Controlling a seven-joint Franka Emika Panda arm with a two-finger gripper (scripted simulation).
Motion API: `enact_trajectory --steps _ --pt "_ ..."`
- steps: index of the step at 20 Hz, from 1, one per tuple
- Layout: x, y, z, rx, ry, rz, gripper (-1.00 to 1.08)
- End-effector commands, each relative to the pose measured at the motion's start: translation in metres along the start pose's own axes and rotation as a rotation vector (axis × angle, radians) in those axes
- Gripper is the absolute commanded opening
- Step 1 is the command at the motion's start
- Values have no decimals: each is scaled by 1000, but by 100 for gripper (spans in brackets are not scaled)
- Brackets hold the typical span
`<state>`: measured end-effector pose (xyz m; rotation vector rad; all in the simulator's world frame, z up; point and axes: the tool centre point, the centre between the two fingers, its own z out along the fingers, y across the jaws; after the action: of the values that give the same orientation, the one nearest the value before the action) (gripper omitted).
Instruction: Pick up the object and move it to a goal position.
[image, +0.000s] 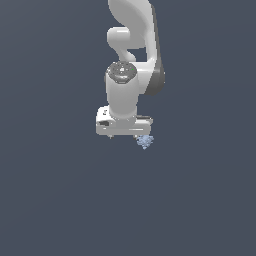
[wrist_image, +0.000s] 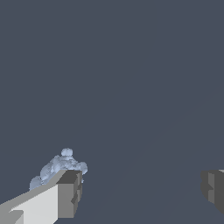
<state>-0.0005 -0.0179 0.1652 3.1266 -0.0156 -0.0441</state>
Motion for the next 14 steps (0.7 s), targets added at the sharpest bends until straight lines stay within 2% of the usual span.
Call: enact_trajectory --steps 1,8,14 --pt "-1 4 1 1 -7 15 100" --pt "-3 -3 5 0 -3 -27 100" --pt "-11 -19 17 -2 1 -140 100"
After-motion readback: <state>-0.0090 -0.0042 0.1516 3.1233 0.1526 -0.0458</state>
